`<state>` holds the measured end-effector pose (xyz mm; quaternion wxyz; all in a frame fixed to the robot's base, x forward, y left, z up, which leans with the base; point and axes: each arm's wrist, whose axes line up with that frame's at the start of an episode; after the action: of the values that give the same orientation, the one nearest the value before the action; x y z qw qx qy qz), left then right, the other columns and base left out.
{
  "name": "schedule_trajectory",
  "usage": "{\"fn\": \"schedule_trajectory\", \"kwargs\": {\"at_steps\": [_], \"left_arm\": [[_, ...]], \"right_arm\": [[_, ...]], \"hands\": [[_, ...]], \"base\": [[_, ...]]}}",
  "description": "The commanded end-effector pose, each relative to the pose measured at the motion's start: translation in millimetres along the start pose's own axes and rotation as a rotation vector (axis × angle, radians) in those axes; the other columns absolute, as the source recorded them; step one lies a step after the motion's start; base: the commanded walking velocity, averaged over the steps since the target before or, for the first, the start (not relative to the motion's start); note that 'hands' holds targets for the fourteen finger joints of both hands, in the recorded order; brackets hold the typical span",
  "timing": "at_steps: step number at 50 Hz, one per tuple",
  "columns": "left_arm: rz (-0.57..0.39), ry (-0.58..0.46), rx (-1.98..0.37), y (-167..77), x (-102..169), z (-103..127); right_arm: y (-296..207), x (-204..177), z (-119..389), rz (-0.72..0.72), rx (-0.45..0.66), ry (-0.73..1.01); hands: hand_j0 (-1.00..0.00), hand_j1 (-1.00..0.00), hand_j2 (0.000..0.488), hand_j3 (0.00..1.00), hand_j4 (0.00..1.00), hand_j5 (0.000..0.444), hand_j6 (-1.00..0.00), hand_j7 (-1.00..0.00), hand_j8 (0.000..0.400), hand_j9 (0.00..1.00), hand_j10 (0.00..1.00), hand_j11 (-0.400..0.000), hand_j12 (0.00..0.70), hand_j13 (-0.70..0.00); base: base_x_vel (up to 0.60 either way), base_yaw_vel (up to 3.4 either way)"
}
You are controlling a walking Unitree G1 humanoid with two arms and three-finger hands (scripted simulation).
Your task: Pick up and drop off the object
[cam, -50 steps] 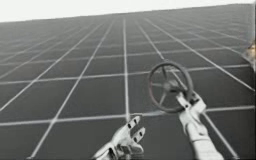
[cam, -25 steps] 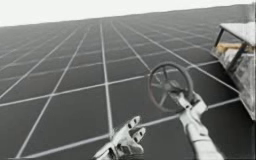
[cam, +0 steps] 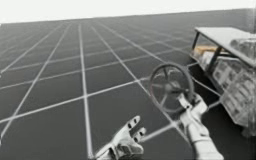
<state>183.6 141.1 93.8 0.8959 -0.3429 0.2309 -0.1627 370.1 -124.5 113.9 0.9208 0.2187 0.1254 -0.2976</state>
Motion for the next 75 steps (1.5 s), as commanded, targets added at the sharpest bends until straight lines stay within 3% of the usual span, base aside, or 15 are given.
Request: {"fn": "schedule_trajectory", "kwargs": {"at_steps": [1, 75], "left_arm": [[-0.003, -0.015, -0.011, 2.7, -3.0, 0.1], [-0.003, -0.015, -0.011, 2.7, -3.0, 0.1]], "right_arm": [[13.0, -6.6, 8.2, 0.042, 0.01, -0.033], [13.0, -6.6, 8.2, 0.042, 0.01, -0.033]], "hands": [[0.0, 0.0, 0.0, 1.0, 1.0, 0.0, 0.0, 0.0, 0.0, 1.0, 1.0, -0.4, 0.0, -0.7], [0.0, 0.0, 0.0, 1.0, 1.0, 0.0, 0.0, 0.0, 0.0, 1.0, 1.0, -0.4, 0.0, -0.7]], "base": [[0.51, -0.17], [0.56, -0.05]]}}
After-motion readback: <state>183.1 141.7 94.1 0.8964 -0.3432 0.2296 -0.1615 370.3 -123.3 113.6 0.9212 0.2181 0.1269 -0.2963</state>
